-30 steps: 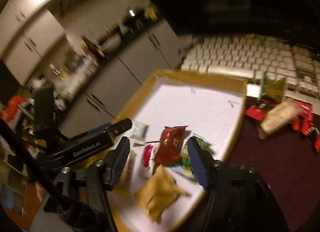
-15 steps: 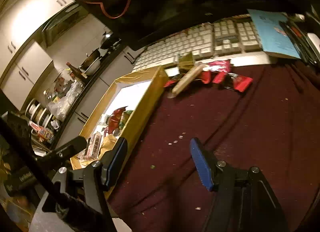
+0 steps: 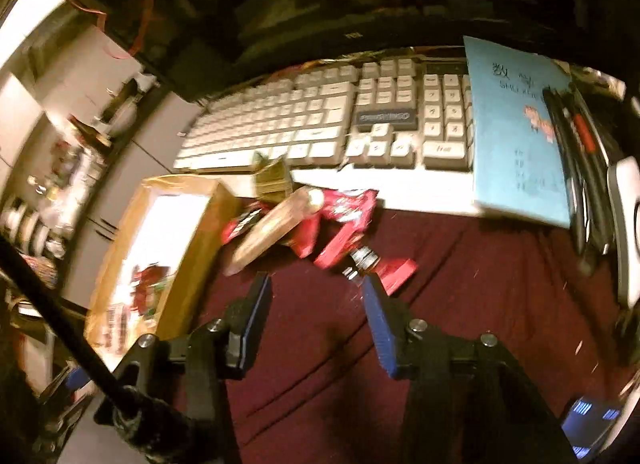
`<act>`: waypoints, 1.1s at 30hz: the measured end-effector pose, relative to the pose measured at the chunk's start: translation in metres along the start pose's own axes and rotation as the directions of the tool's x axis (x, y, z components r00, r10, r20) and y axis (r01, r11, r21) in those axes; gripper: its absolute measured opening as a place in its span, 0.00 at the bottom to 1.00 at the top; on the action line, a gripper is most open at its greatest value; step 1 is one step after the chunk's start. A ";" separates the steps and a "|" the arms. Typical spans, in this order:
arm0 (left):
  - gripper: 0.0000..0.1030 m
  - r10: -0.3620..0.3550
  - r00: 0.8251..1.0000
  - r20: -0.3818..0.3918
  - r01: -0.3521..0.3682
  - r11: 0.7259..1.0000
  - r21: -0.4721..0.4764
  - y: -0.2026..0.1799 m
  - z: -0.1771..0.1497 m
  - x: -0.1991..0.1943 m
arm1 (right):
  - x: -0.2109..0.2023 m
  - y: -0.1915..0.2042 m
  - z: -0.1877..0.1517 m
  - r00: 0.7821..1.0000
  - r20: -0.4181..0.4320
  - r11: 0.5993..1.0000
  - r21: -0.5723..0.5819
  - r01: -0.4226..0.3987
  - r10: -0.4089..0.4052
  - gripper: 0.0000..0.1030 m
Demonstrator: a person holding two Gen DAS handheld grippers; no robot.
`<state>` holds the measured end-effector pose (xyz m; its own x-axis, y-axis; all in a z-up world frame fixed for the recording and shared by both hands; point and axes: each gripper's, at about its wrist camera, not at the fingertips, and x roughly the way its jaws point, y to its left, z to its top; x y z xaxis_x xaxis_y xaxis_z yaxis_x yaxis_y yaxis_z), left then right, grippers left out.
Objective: Organize snacks
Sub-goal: 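Grasp a small red candy wrapper with the right gripper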
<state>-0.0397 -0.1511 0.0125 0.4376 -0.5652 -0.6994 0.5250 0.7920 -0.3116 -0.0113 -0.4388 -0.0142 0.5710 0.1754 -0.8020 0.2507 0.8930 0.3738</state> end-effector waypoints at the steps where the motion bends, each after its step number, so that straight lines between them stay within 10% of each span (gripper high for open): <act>1: 0.68 -0.002 1.000 0.000 0.002 1.000 0.000 0.000 0.000 0.000 | 0.004 0.000 0.004 1.000 -0.008 1.000 -0.005 0.012 -0.012 0.45; 9: 0.68 -0.004 1.000 0.002 0.004 1.000 -0.012 0.004 -0.002 -0.004 | 0.036 -0.016 0.014 0.992 -0.127 1.000 -0.014 0.021 -0.023 0.45; 20: 0.68 -0.016 1.000 -0.009 0.016 1.000 0.014 -0.006 -0.002 0.001 | 0.024 -0.003 -0.017 0.993 -0.067 0.995 0.000 0.101 -0.101 0.19; 33: 0.68 0.026 0.995 -0.096 -0.007 0.981 0.195 -0.038 0.033 0.052 | -0.011 -0.003 -0.084 0.980 0.161 0.979 0.150 -0.140 0.116 0.03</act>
<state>-0.0120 -0.2182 0.0091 0.3794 -0.5196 -0.7656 0.6542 0.7357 -0.1752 -0.0841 -0.4091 -0.0452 0.7144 0.2088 -0.6679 0.2827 0.7870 0.5484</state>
